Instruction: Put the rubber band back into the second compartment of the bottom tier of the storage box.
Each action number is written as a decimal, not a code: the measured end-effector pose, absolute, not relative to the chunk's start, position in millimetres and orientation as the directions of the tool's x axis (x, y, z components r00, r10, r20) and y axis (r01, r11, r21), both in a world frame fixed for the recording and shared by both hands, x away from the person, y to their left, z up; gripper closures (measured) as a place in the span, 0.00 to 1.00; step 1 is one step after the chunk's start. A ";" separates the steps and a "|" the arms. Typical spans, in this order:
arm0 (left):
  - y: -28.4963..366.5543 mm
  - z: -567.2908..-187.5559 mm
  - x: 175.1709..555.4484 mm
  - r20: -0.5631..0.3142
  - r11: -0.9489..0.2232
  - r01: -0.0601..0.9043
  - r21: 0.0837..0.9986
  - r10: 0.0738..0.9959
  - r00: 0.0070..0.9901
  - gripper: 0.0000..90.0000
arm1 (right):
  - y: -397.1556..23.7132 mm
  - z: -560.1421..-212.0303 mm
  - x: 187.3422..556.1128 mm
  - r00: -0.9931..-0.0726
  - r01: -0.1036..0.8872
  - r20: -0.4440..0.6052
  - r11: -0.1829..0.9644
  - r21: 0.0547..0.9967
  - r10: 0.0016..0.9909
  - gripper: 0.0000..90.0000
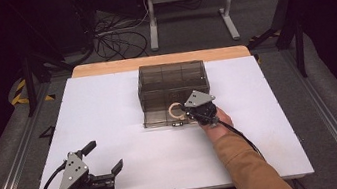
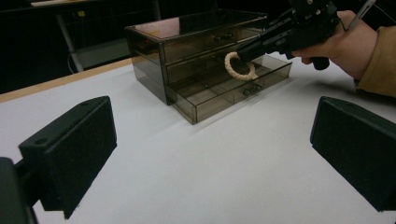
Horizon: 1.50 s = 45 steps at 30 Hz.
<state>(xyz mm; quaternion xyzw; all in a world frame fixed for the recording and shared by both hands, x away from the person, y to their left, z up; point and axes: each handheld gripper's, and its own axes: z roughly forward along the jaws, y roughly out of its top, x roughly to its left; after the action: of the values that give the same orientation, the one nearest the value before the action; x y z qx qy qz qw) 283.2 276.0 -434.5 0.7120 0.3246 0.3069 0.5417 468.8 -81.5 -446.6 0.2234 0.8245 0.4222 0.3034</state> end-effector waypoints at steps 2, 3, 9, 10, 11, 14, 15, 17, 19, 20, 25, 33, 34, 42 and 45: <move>276.0 -434.6 283.4 0.084 -0.202 0.131 0.971 0.795 0.601 0.01 | -80.9 -447.8 469.1 -0.718 0.110 -0.316 0.549 0.828 0.621 0.93; 275.8 -434.6 283.3 0.081 -0.200 0.133 0.971 0.795 0.601 0.01 | -80.5 -448.3 469.2 -0.720 0.111 -0.315 0.551 0.827 0.618 0.93; 275.7 -434.8 283.4 0.080 -0.200 0.135 0.971 0.795 0.601 0.01 | -78.5 -451.9 469.8 -0.732 0.121 -0.309 0.562 0.818 0.607 0.93; 275.7 -434.8 283.4 0.079 -0.199 0.135 0.971 0.795 0.601 0.01 | -78.1 -452.6 469.8 -0.733 0.123 -0.307 0.562 0.818 0.607 0.93; 275.7 -434.8 283.5 0.079 -0.199 0.135 0.971 0.795 0.601 0.01 | -77.8 -453.2 469.8 -0.734 0.125 -0.307 0.564 0.816 0.606 0.93; 275.7 -434.8 283.5 0.079 -0.198 0.135 0.971 0.795 0.601 0.01 | -76.8 -454.6 469.9 -0.738 0.131 -0.303 0.569 0.812 0.603 0.93; 276.1 -434.7 283.9 0.084 -0.204 0.133 0.970 0.793 0.604 0.01 | -76.6 -455.0 469.9 -0.741 0.129 -0.304 0.570 0.811 0.600 0.93; 276.1 -434.7 283.9 0.084 -0.205 0.134 0.969 0.793 0.603 0.01 | -75.9 -455.7 470.1 -0.742 0.128 -0.303 0.570 0.812 0.598 0.93; 276.1 -434.7 283.9 0.085 -0.206 0.134 0.969 0.793 0.604 0.01 | -75.4 -456.4 470.0 -0.745 0.129 -0.302 0.572 0.810 0.595 0.93; 276.1 -434.7 284.0 0.085 -0.206 0.134 0.969 0.793 0.604 0.01 | -75.2 -456.7 469.9 -0.746 0.129 -0.302 0.574 0.809 0.594 0.93; 276.1 -434.8 284.1 0.084 -0.205 0.134 0.970 0.793 0.604 0.01 | -74.6 -457.2 469.7 -0.750 0.131 -0.299 0.576 0.807 0.590 0.93; 276.2 -434.7 284.3 0.086 -0.207 0.133 0.969 0.791 0.605 0.01 | -74.4 -457.5 469.5 -0.750 0.132 -0.300 0.578 0.806 0.590 0.85; 276.1 -434.7 284.3 0.084 -0.205 0.133 0.970 0.792 0.605 0.01 | -74.4 -457.5 469.5 -0.748 0.131 -0.303 0.579 0.805 0.590 0.83; 276.4 -434.6 284.7 0.088 -0.208 0.130 0.969 0.790 0.606 0.01 | -78.8 -450.6 469.5 -0.752 0.155 -0.250 0.532 0.832 0.610 0.60; 276.3 -434.5 284.7 0.089 -0.208 0.130 0.969 0.790 0.606 0.01 | -80.6 -445.5 467.8 -0.752 0.155 -0.236 0.512 0.845 0.616 0.52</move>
<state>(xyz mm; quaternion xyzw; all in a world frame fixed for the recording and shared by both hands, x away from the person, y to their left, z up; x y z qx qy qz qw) 284.7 276.3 -434.5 0.7147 0.3217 0.3054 0.5408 467.8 -80.6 -445.5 0.2328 0.8284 0.4354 0.2645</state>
